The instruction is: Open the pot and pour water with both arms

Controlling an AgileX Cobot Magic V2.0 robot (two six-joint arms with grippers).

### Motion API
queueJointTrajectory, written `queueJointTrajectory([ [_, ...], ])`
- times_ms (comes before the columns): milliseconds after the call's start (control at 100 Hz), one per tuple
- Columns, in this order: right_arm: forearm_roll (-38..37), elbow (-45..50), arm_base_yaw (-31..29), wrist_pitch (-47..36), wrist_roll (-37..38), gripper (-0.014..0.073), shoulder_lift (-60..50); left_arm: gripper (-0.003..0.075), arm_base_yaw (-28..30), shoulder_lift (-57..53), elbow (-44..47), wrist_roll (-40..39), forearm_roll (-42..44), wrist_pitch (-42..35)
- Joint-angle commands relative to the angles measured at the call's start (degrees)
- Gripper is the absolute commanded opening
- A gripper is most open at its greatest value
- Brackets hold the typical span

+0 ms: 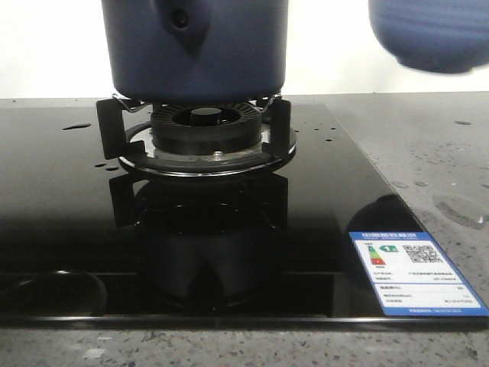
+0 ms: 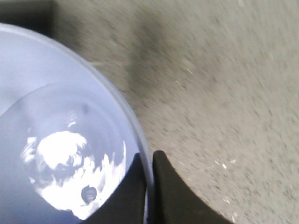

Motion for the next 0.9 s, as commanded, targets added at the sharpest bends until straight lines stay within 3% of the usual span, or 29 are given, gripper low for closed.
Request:
queueJointTrajectory([
  [0, 2.4, -5.8, 1.9, -0.3, -0.8, -0.0074, -3.1, 0.0369, 0.1, -1.7, -2.2, -0.2, -0.3, -5.7],
  [500, 5.0, -21.2, 16.8, -2.5, -0.8, -0.0074, 2.4, 0.0369, 0.1, -1.7, -2.2, -0.2, -0.4, -5.4],
  [890, 12.7, -22.8, 20.9, -19.2, -1.0, -0.0074, 7.3, 0.0369, 0.1, -1.7, -2.2, -0.2, -0.5, -5.4],
])
